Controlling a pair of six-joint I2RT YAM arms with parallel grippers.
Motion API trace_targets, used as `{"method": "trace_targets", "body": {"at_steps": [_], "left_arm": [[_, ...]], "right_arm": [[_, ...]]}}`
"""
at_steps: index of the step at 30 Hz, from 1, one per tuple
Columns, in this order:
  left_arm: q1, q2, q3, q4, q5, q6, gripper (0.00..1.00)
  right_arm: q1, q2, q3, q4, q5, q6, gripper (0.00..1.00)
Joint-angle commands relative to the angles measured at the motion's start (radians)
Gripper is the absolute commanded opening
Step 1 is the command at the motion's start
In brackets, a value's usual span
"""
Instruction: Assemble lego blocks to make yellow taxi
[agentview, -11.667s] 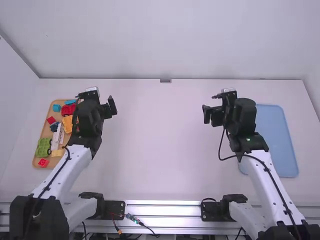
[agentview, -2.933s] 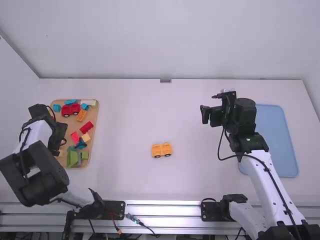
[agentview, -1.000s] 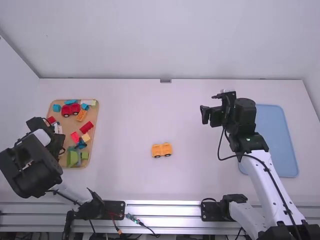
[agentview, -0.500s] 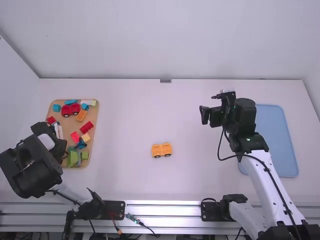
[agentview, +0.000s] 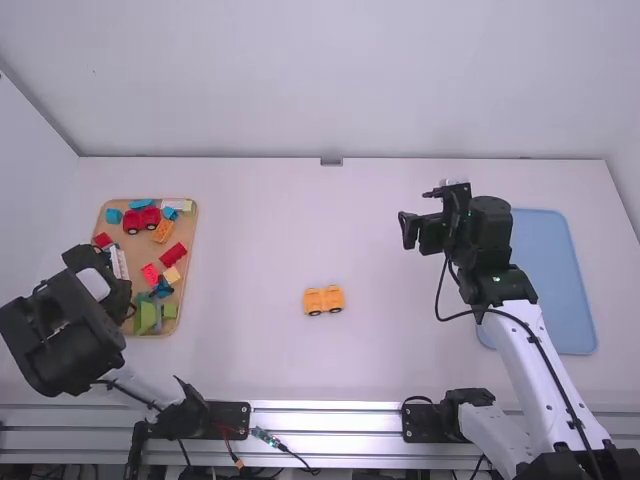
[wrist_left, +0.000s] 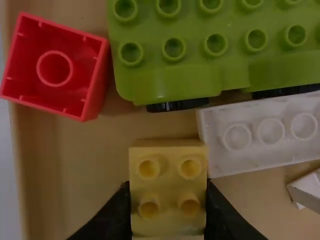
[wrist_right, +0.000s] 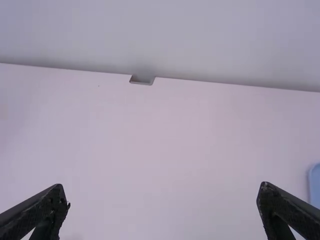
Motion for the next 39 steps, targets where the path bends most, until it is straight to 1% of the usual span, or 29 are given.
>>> {"method": "trace_targets", "body": {"at_steps": [1, 3, 5, 7, 11, 13, 15, 17, 18, 20, 22, 24, 25, 26, 28, 30, 31, 33, 34, 35, 37, 39], "left_arm": [[0.0, 0.006, -0.018, 0.002, 0.012, -0.003, 0.25], [0.003, 0.005, -0.018, 0.008, 0.012, -0.003, 0.24], [0.001, 0.002, -0.018, 0.011, 0.024, -0.003, 0.15], [0.0, -0.011, -0.018, 0.011, 0.063, -0.003, 0.02], [-0.001, -0.05, -0.018, 0.009, 0.102, -0.003, 0.02], [-0.004, -0.11, -0.018, -0.008, 0.119, -0.003, 0.02], [-0.004, -0.137, -0.018, -0.018, 0.124, -0.003, 0.02], [-0.012, -0.219, -0.018, -0.055, 0.124, -0.003, 0.02], [-0.015, -0.229, -0.018, -0.06, 0.124, -0.003, 0.02], [-0.044, -0.311, -0.018, -0.098, 0.124, 0.003, 0.02], [-0.067, -0.354, -0.018, -0.115, 0.124, 0.023, 0.02], [-0.116, -0.414, -0.018, -0.129, 0.124, 0.085, 0.02], [-0.164, -0.451, -0.018, -0.132, 0.142, 0.171, 0.02], [-0.176, -0.458, -0.018, -0.132, 0.149, 0.196, 0.02], [-0.268, -0.492, -0.018, -0.123, 0.23, 0.382, 0.02], [-0.326, -0.501, -0.018, -0.119, 0.275, 0.478, 0.02], [-0.392, -0.504, -0.018, -0.115, 0.318, 0.579, 0.02], [-0.472, -0.504, -0.018, -0.114, 0.359, 0.711, 0.02], [-0.515, -0.504, -0.018, -0.117, 0.372, 0.782, 0.02], [-0.522, -0.504, -0.018, -0.117, 0.374, 0.793, 0.02], [-0.631, -0.504, -0.018, -0.131, 0.386, 0.964, 0.02], [-0.694, -0.504, -0.018, -0.147, 0.386, 1.055, 0.02]], "right_arm": [[0.005, 0.006, 0.039, 0.002, -0.006, 0.003, 1.0], [0.005, 0.006, 0.039, 0.002, -0.006, 0.003, 1.0], [0.004, 0.006, 0.039, 0.002, -0.006, 0.003, 1.0], [0.005, 0.006, 0.039, 0.003, -0.006, 0.003, 1.0], [0.005, 0.006, 0.039, 0.003, -0.006, 0.003, 1.0], [0.005, 0.006, 0.039, 0.003, -0.006, 0.004, 1.0], [0.005, 0.006, 0.039, 0.003, -0.006, 0.003, 1.0], [0.004, 0.006, 0.039, 0.003, -0.006, 0.004, 1.0], [0.005, 0.006, 0.039, 0.002, -0.006, 0.004, 1.0], [0.005, 0.006, 0.039, 0.002, -0.006, 0.004, 1.0], [0.005, 0.006, 0.039, 0.002, -0.006, 0.004, 1.0], [0.005, 0.006, 0.039, 0.002, -0.006, 0.005, 1.0], [0.005, 0.006, 0.039, -0.002, -0.006, 0.005, 1.0], [0.005, 0.006, 0.039, -0.002, -0.007, 0.005, 1.0], [0.005, 0.006, 0.039, -0.009, -0.006, 0.011, 1.0], [0.004, 0.006, 0.039, -0.013, -0.006, 0.011, 1.0], [0.004, 0.006, 0.039, -0.014, -0.006, 0.011, 1.0], [0.005, 0.006, 0.039, -0.014, -0.006, 0.011, 0.99], [0.005, 0.006, 0.039, -0.014, -0.006, 0.011, 1.0], [0.005, 0.006, 0.039, -0.014, -0.006, 0.011, 1.0], [0.004, 0.006, 0.039, -0.015, -0.007, 0.011, 1.0], [0.004, 0.006, 0.039, -0.016, -0.006, 0.011, 0.99]]}}
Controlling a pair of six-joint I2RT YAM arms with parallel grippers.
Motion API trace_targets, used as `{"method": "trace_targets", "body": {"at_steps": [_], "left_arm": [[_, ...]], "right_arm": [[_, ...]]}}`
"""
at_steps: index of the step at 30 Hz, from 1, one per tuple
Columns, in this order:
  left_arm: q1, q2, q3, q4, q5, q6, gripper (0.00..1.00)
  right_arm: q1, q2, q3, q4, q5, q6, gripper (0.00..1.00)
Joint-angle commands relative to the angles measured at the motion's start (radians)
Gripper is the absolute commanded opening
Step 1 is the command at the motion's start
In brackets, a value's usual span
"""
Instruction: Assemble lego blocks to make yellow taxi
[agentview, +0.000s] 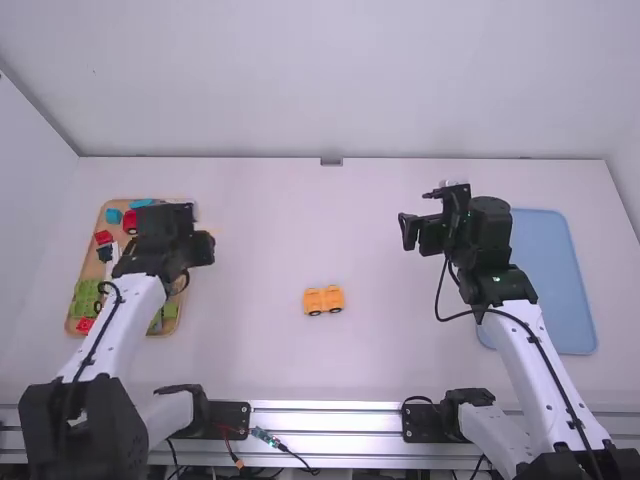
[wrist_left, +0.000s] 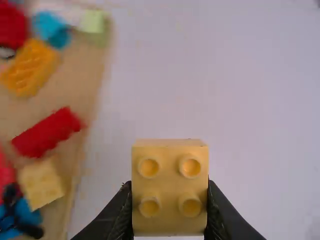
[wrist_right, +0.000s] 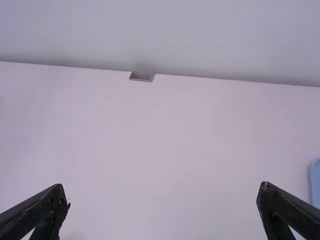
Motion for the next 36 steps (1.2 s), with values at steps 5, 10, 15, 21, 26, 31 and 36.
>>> {"method": "trace_targets", "body": {"at_steps": [5, 10, 15, 21, 26, 31, 36], "left_arm": [[-0.187, -0.012, -0.004, -0.129, 0.14, 0.577, 0.01], [-0.277, 0.024, -0.007, -0.2, 0.19, 0.801, 0.01], [-0.307, 0.154, -0.015, -0.151, 0.175, 0.917, 0.01], [-0.311, 0.336, -0.011, -0.132, 0.168, 1.004, 0.01], [-0.315, 0.449, -0.011, -0.096, 0.171, 1.143, 0.03], [-0.314, 0.472, -0.019, -0.046, 0.239, 1.144, 0.23], [-0.314, 0.472, -0.032, -0.028, 0.238, 1.144, 0.99]], "right_arm": [[0.005, 0.006, 0.039, -0.002, -0.006, 0.003, 1.0], [0.005, 0.006, 0.039, -0.003, -0.006, 0.003, 1.0], [0.005, 0.006, 0.039, -0.007, -0.006, 0.003, 1.0], [0.005, 0.006, 0.039, -0.027, -0.006, -0.047, 1.0], [0.005, 0.008, 0.039, -0.039, -0.006, -0.088, 1.0], [0.005, 0.03, 0.039, -0.028, -0.006, -0.087, 1.0], [0.005, 0.068, 0.039, -0.014, -0.006, -0.088, 1.0]]}}
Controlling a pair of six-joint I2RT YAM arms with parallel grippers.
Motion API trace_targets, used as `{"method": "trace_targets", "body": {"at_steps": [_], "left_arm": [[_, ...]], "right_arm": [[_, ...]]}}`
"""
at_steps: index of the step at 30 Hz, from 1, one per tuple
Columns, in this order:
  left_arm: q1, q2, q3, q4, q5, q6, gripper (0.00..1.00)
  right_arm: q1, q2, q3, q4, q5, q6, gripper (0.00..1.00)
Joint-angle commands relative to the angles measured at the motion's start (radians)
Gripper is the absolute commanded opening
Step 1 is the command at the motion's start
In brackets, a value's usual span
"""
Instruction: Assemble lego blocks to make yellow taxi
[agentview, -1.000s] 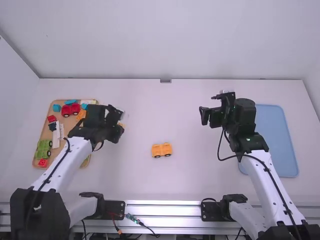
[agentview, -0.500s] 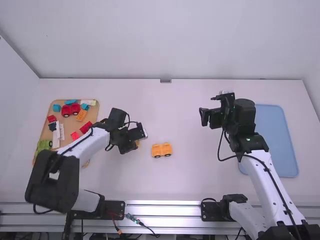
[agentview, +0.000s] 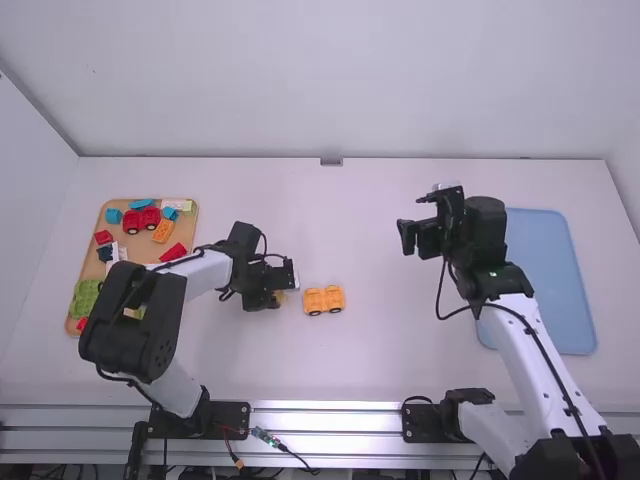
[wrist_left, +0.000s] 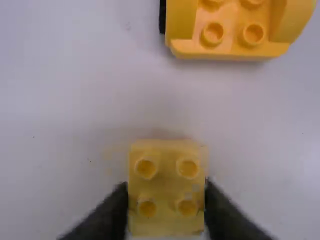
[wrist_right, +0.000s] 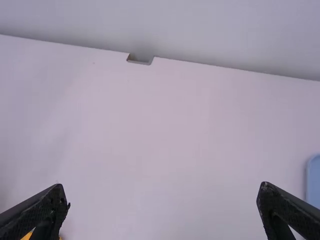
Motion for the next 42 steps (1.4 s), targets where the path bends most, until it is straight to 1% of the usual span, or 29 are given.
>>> {"method": "trace_targets", "body": {"at_steps": [1, 3, 6, 8, 9, 11, 14, 15, 17, 18, 19, 20, 21, 23, 26, 27, 28, 30, 34, 35, 36, 38, 39, 42], "left_arm": [[-0.005, 0.005, -0.028, -0.008, 0.028, 0.014, 0.99], [-0.005, 0.005, -0.028, -0.004, 0.025, 0.013, 0.99], [-0.005, 0.005, -0.023, 0.008, 0.025, 0.014, 0.99], [-0.005, 0.005, -0.02, 0.028, -0.016, 0.011, 0.99], [-0.005, 0.005, -0.02, 0.031, -0.03, 0.008, 0.99], [-0.005, 0.005, -0.02, 0.034, -0.072, -0.078, 0.99], [-0.005, 0.003, -0.02, 0.034, -0.068, -0.065, 0.99], [-0.005, 0.002, -0.021, 0.037, -0.05, -0.044, 0.99], [0.016, -0.011, -0.021, 0.04, 0.077, 0.053, 0.99], [0.019, -0.013, -0.021, 0.039, 0.097, 0.063, 0.99], [0.036, -0.02, -0.023, 0.04, 0.165, 0.103, 0.99], [0.04, -0.022, -0.023, 0.04, 0.177, 0.111, 0.99], [0.068, -0.024, -0.023, 0.041, 0.235, 0.136, 0.99], [0.09, -0.024, -0.023, 0.044, 0.262, 0.134, 0.99], [0.14, -0.024, -0.026, 0.045, 0.355, 0.158, 0.99], [0.145, -0.024, -0.027, 0.046, 0.365, 0.166, 0.99], [0.163, -0.024, -0.032, 0.049, 0.421, 0.189, 0.99], [0.182, -0.024, -0.042, 0.06, 0.475, 0.204, 0.99], [0.197, -0.024, -0.074, 0.109, 0.51, 0.203, 0.99], [0.197, -0.024, -0.074, 0.111, 0.51, 0.203, 0.99], [0.198, -0.024, -0.08, 0.126, 0.509, 0.187, 0.99], [0.197, -0.024, -0.099, 0.201, 0.509, 0.108, 0.99], [0.197, -0.024, -0.1, 0.207, 0.509, 0.103, 0.99], [0.198, -0.024, -0.126, 0.313, 0.509, 0.023, 0.99]], "right_arm": [[0.005, 0.026, 0.039, 0.01, -0.006, -0.006, 1.0], [0.005, 0.047, 0.039, 0.021, -0.01, -0.037, 0.99], [0.005, 0.062, 0.039, 0.019, -0.085, -0.108, 1.0], [0.005, 0.075, 0.039, 0.014, -0.214, -0.211, 1.0], [0.005, 0.079, 0.039, 0.011, -0.248, -0.238, 1.0], [0.005, 0.085, 0.039, -0.025, -0.393, -0.38, 1.0], [0.006, 0.085, 0.039, -0.048, -0.449, -0.451, 1.0], [0.005, 0.087, 0.039, -0.048, -0.457, -0.457, 1.0], [0.005, 0.094, 0.039, -0.052, -0.447, -0.457, 1.0], [0.005, 0.095, 0.039, -0.053, -0.446, -0.457, 0.99], [0.005, 0.099, 0.039, -0.067, -0.438, -0.456, 1.0], [0.005, 0.1, 0.039, -0.072, -0.438, -0.457, 1.0], [0.005, 0.108, 0.039, -0.096, -0.426, -0.479, 1.0], [0.007, 0.126, 0.037, -0.11, -0.448, -0.523, 1.0], [0.031, 0.19, 0.007, -0.098, -0.584, -0.724, 0.99], [0.034, 0.198, 0.002, -0.093, -0.596, -0.742, 1.0], [0.045, 0.235, -0.021, -0.058, -0.629, -0.789, 1.0], [0.053, 0.291, -0.053, 0.016, -0.65, -0.808, 1.0], [0.058, 0.431, -0.104, 0.172, -0.707, -0.809, 1.0], [0.058, 0.437, -0.105, 0.176, -0.711, -0.809, 1.0], [0.058, 0.473, -0.112, 0.192, -0.739, -0.817, 1.0], [0.058, 0.561, -0.127, 0.203, -0.812, -0.902, 1.0], [0.058, 0.572, -0.129, 0.203, -0.821, -0.917, 0.99], [0.059, 0.643, -0.145, 0.201, -0.869, -1.004, 1.0]]}}
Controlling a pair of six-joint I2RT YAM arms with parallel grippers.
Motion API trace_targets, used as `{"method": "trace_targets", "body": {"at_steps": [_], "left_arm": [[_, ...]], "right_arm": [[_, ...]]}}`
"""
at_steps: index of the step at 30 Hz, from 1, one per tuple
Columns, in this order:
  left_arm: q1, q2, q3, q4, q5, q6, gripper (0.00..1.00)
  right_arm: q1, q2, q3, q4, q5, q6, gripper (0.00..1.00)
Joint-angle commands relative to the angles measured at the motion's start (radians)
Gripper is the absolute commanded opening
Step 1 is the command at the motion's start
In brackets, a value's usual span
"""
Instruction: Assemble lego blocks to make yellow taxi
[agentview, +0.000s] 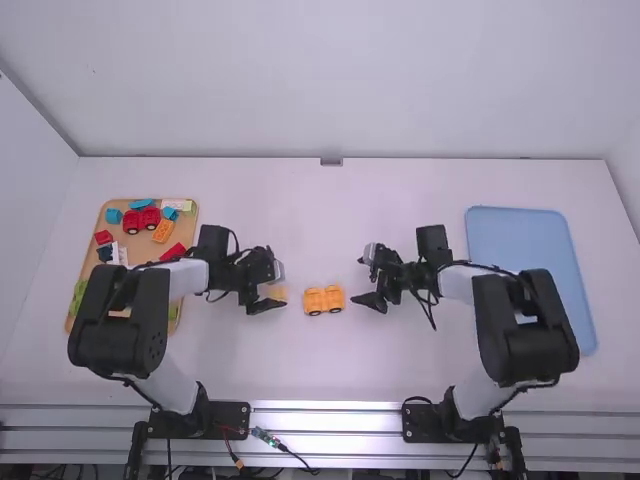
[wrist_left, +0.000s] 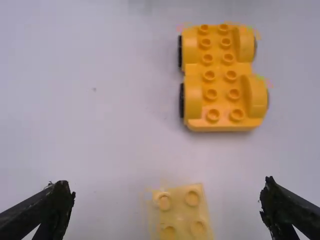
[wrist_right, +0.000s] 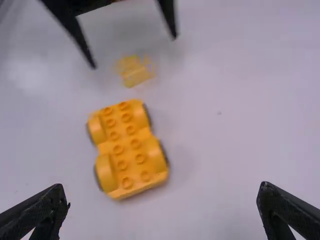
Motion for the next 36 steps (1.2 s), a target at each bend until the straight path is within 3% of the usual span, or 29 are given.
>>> {"method": "trace_targets", "body": {"at_steps": [1, 6, 13, 21, 34, 36], "left_arm": [[0.006, -0.022, -0.028, 0.042, 0.036, -0.092, 0.99], [0.006, -0.022, -0.055, 0.113, 0.037, -0.126, 0.99], [0.006, -0.022, -0.069, 0.095, 0.036, -0.126, 0.99], [0.006, -0.022, -0.068, 0.093, 0.037, -0.126, 0.99], [0.006, -0.022, -0.069, 0.078, 0.036, -0.125, 0.99], [0.006, -0.022, -0.069, 0.078, 0.03, -0.126, 0.99]], "right_arm": [[0.006, 0.043, -0.016, 0.0, -0.085, -0.093, 1.0], [0.05, 0.057, -0.037, 0.051, -0.033, -0.092, 1.0], [0.201, 0.112, -0.123, 0.428, 0.186, 0.141, 1.0], [0.252, 0.177, -0.176, 0.62, 0.257, 0.173, 1.0], [0.254, 0.284, -0.045, 0.547, 0.169, 0.185, 1.0], [0.254, 0.284, -0.051, 0.556, 0.17, 0.185, 0.92]]}}
